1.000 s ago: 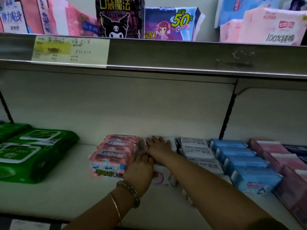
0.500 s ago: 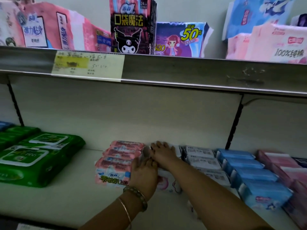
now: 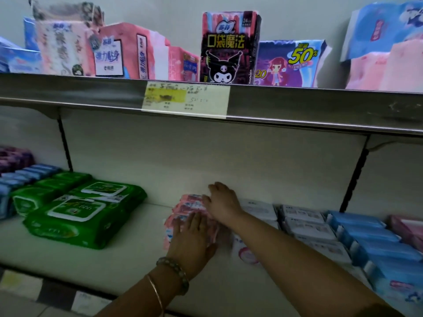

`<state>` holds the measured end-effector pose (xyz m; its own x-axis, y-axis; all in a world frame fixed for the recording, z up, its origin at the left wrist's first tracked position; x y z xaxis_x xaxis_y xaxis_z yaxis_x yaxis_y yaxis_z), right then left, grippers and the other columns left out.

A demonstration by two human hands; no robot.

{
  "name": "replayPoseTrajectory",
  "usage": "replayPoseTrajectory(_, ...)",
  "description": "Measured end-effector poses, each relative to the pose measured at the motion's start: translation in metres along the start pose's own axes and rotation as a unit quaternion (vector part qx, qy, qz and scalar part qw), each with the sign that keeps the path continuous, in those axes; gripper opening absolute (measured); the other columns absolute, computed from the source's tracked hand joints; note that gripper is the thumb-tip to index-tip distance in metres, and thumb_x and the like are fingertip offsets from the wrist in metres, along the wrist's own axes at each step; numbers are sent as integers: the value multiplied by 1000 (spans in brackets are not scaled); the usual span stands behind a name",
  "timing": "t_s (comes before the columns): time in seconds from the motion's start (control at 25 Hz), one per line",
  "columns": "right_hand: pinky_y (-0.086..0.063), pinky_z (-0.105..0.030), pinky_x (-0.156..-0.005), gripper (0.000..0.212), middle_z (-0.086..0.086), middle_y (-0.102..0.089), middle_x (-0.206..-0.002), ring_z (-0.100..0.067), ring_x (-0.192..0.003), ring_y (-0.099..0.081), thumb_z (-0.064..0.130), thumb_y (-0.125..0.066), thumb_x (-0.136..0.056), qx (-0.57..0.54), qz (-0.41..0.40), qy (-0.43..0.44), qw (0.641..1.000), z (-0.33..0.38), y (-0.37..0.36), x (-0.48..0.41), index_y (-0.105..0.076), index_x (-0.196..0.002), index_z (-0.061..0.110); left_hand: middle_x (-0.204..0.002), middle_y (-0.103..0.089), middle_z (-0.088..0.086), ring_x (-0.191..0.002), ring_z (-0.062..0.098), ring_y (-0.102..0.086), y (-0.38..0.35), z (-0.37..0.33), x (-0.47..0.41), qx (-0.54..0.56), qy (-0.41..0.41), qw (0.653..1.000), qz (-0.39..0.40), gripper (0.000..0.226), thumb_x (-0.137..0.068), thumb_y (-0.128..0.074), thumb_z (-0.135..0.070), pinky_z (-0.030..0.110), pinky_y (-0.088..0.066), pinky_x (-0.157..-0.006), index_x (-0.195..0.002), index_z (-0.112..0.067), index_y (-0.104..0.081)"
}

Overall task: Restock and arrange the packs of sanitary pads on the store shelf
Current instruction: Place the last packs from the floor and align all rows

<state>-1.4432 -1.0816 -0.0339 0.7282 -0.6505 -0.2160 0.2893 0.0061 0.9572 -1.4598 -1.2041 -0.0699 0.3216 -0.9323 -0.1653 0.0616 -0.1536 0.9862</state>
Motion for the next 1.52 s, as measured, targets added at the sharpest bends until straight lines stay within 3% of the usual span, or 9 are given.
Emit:
replayPoseTrajectory(0.16, -24, -37, -112, 47, -12, -26, -152, -27, -137, -27, 31, -32, -100, 1, 41, 40, 998, 42, -23, -12, -32, -141, 8, -157, 0, 9, -145, 24, 0, -9, 48, 7, 4, 46, 998, 33, 78, -92, -35, -56, 47, -1, -116, -149, -14, -2)
replayPoseTrajectory(0.32, -18, -45, -113, 51, -8, -16, -156, -30, -140, -18, 36, -28, -100, 21, 101, 27, 994, 46, -52, -23, -25, -145, 14, -157, 2, 11, -145, 25, -5, -17, 73, 6, 26, 37, 998, 45, 81, -92, -38, -54, 40, -7, -116, -148, -15, 5)
replayPoseTrajectory(0.44, -8, -50, -116, 56, -7, -2, -158, -33, -144, -6, 42, -20, -100, 34, 145, 17, 989, 41, -72, -26, -8, -150, 20, -156, -2, 11, -138, 25, -27, -24, 79, -2, 70, 10, 996, 52, 85, -91, -44, -51, 30, -23, -111, -148, -16, 9)
replayPoseTrajectory(0.6, -8, -52, -116, 57, -7, -2, -159, -34, -144, -5, 43, -17, -100, 43, 140, 17, 989, 39, -79, -31, -6, -151, 20, -154, -13, 6, -123, 23, -46, -26, 76, -11, 107, 16, 993, 41, 79, -92, -47, -44, 27, -39, -96, -148, -19, 3)
replayPoseTrajectory(0.84, -7, -48, -117, 54, -6, -3, -159, -31, -144, -6, 40, -15, -101, 24, 139, 12, 990, 34, -76, -20, -7, -151, 19, -156, -5, 8, -124, 25, -46, -34, 65, -14, 75, 25, 995, 68, 75, -95, -42, -40, 30, -40, -98, -148, -15, 5)
replayPoseTrajectory(1.52, -4, -52, -116, 55, -4, -1, -159, -31, -145, -1, 41, -16, -100, 31, 162, -3, 986, 7, -69, -15, -6, -151, 21, -141, -34, 7, -110, 24, -56, -40, 37, -25, 25, 24, 999, 39, 72, -94, -45, -41, 31, -45, -87, -147, -10, -7)
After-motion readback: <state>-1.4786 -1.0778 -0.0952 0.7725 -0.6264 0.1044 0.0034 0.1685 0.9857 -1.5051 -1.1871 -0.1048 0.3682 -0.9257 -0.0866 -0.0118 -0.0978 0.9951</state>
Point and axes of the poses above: each hand's wrist, its own x-axis away from the middle knuckle, its own y-axis out of the back of the hand, z = x × y, the point moved 5 cm from there along -x, towards the middle knuckle
